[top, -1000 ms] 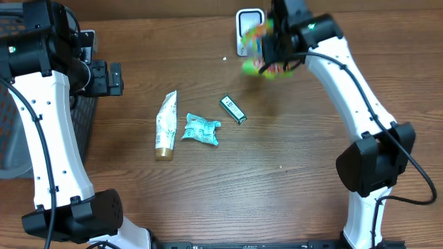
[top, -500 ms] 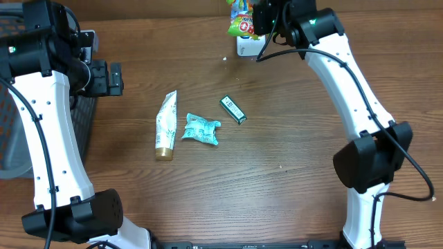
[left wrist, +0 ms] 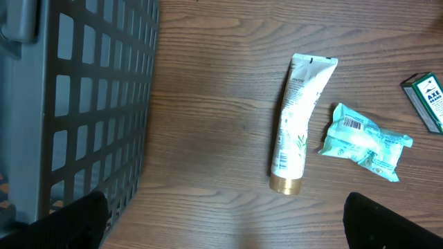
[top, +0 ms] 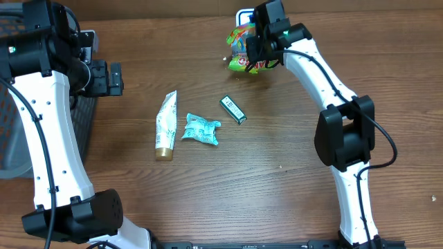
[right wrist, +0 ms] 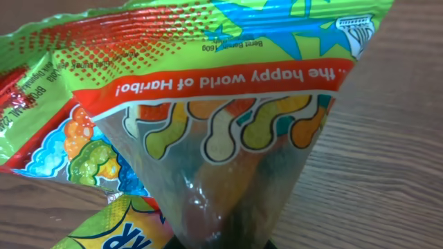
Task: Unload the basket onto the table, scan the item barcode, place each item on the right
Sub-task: 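Lift the Haribo bag and hold it in front of the scanner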
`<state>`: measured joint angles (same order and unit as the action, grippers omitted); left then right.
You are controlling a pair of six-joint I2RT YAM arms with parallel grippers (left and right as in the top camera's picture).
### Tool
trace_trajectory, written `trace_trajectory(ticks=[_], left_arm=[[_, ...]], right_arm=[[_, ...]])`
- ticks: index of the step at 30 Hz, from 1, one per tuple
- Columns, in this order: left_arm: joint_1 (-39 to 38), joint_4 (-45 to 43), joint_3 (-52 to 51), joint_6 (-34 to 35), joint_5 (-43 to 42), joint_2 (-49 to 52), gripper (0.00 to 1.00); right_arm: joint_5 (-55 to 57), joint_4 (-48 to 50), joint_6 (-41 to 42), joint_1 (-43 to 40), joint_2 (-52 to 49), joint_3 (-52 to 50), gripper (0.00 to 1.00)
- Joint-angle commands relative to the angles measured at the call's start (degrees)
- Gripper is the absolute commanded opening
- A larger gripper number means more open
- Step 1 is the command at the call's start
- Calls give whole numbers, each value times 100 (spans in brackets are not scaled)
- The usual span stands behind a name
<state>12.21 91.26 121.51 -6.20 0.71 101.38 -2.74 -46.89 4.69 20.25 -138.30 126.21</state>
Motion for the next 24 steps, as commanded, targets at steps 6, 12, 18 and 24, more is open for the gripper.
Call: trace_trajectory(ticks=[6, 12, 18, 24], left_arm=[[11, -7, 35, -68, 13, -90, 100], [9, -7, 35, -68, 13, -90, 100], [11, -7, 35, -68, 13, -90, 100], [9, -7, 35, -68, 13, -90, 100]], right_arm=[[-39, 308, -22, 4, 186, 138, 4], [-42, 334, -17, 4, 186, 138, 4], [-76, 337, -4, 4, 186, 138, 4], [-260, 85, -4, 4, 192, 382, 4]])
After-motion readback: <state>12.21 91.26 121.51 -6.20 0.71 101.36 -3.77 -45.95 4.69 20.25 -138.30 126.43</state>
